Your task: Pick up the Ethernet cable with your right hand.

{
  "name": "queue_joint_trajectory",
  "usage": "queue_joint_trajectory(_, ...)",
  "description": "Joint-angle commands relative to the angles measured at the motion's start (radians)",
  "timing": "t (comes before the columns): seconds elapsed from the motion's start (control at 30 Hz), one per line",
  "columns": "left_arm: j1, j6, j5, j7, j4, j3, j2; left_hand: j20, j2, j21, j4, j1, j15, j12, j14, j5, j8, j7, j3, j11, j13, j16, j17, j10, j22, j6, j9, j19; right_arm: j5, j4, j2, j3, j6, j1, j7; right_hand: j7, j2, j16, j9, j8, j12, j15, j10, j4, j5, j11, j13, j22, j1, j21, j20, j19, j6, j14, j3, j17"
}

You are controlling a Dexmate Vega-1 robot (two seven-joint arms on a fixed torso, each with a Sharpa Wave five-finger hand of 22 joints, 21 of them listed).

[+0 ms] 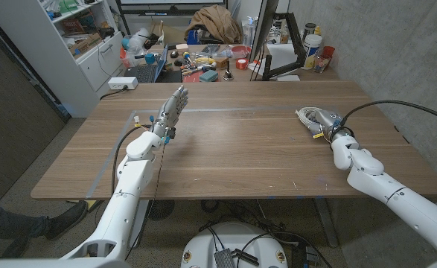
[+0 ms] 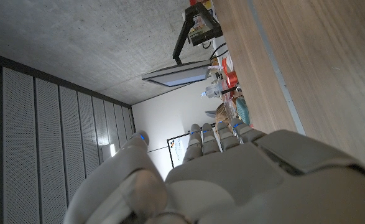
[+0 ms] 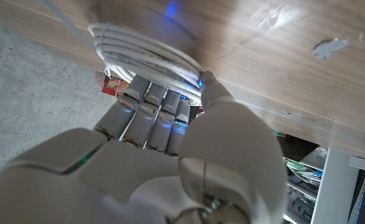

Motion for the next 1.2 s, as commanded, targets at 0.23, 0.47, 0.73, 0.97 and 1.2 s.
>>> queue_joint_trajectory(0.23,-0.008,-0.001,0.001,-0.004,0.010,0.005,-0.001,-0.011,0.005,0.009,0.000,0.006,0.004,0.004,-0.002,0.003,0.004,0.001,-0.007,-0.001,0.003,0.005,0.003,0.005,0.006,0.007,0.004,-0.007,-0.015,-0.036,-0.010,0.027,0.002,-0.007,-0.029,-0.088,0.028,-0.004,0.006,0.005,0.006,-0.108,0.007,0.005,-0.004,0.001,0.006,0.005,0.041,0.010,-0.085,-0.005,0.092,-0.004,-0.005,0.004)
queue_joint_trajectory(0.47,-0.007,-0.003,-0.002,-0.002,0.011,0.002,-0.003,-0.012,0.006,0.009,0.000,0.007,0.004,0.004,-0.003,0.003,0.004,0.001,-0.008,0.001,0.003,0.005,0.003,0.005,0.006,0.007,0.004,-0.007,-0.003,-0.075,-0.024,0.051,-0.003,-0.025,-0.014,-0.087,0.029,-0.009,0.006,0.003,0.006,-0.106,0.006,0.008,-0.004,-0.001,0.007,0.006,0.040,0.012,-0.084,-0.010,0.092,-0.008,-0.009,0.005)
queue_joint_trajectory(0.73,-0.011,-0.011,-0.001,-0.008,0.016,0.003,-0.001,-0.012,0.006,0.009,-0.001,0.007,0.004,0.003,-0.003,0.003,0.003,0.001,-0.009,0.000,0.003,0.004,0.003,0.005,0.006,0.006,0.004,-0.007,-0.007,-0.123,-0.039,0.077,-0.007,-0.048,-0.017,-0.090,0.030,-0.014,0.006,0.001,0.005,-0.107,0.005,0.010,-0.005,-0.005,0.008,0.007,0.040,0.015,-0.084,-0.015,0.092,-0.012,-0.012,0.005)
queue_joint_trajectory(0.97,-0.013,-0.017,-0.006,-0.013,0.022,0.000,0.000,-0.013,0.007,0.009,-0.001,0.008,0.004,0.003,-0.003,0.003,0.003,0.000,-0.010,-0.001,0.003,0.004,0.003,0.003,0.006,0.007,0.004,-0.007,-0.019,-0.156,-0.042,0.090,-0.017,-0.062,-0.018,-0.089,0.031,-0.015,0.006,0.001,0.006,-0.107,0.007,0.011,-0.004,-0.003,0.009,0.008,0.041,0.018,-0.084,-0.016,0.094,-0.009,-0.015,0.006)
queue_joint_trajectory(1.2,-0.014,-0.021,-0.010,-0.018,0.028,-0.001,-0.001,-0.014,0.008,0.009,-0.001,0.009,0.003,0.003,-0.003,0.003,0.003,0.001,-0.010,0.000,0.003,0.004,0.003,0.004,0.006,0.007,0.004,-0.008,-0.025,-0.179,-0.045,0.101,-0.012,-0.070,-0.018,-0.089,0.031,-0.017,0.008,-0.001,0.006,-0.106,0.008,0.011,-0.004,-0.002,0.010,0.009,0.042,0.022,-0.084,-0.017,0.093,-0.009,-0.017,0.007)
